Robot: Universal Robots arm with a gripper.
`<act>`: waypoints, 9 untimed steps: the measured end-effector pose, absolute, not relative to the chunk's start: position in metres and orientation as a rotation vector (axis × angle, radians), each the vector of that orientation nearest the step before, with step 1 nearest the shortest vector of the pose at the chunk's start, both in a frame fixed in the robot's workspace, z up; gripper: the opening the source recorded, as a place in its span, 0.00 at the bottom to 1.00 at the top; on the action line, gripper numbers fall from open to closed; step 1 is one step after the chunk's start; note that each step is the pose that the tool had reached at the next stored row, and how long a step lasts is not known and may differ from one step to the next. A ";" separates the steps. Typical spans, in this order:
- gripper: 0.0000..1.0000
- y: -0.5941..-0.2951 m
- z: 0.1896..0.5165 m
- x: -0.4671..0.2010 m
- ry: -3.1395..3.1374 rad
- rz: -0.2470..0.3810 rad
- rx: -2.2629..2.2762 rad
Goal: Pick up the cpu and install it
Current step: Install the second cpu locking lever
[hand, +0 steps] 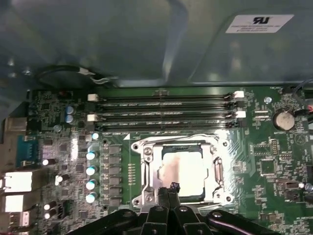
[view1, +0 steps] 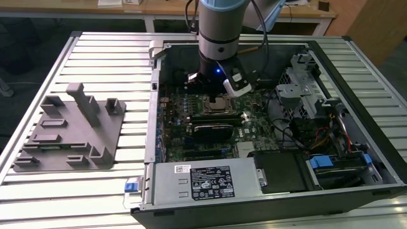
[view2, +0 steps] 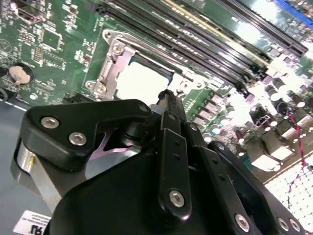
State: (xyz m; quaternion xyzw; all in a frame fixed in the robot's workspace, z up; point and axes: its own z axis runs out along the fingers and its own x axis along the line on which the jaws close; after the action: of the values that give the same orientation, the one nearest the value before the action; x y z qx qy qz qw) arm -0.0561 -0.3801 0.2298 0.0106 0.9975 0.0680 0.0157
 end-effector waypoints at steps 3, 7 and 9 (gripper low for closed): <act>0.11 -0.378 0.230 -0.052 3.103 0.201 0.033; 0.11 -0.374 0.230 -0.047 3.105 0.182 0.033; 0.11 -0.372 0.230 -0.044 3.105 0.173 0.033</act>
State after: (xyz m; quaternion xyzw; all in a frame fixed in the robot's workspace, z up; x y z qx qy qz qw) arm -0.0438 -0.3720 0.2297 0.0105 0.9983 0.0558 0.0156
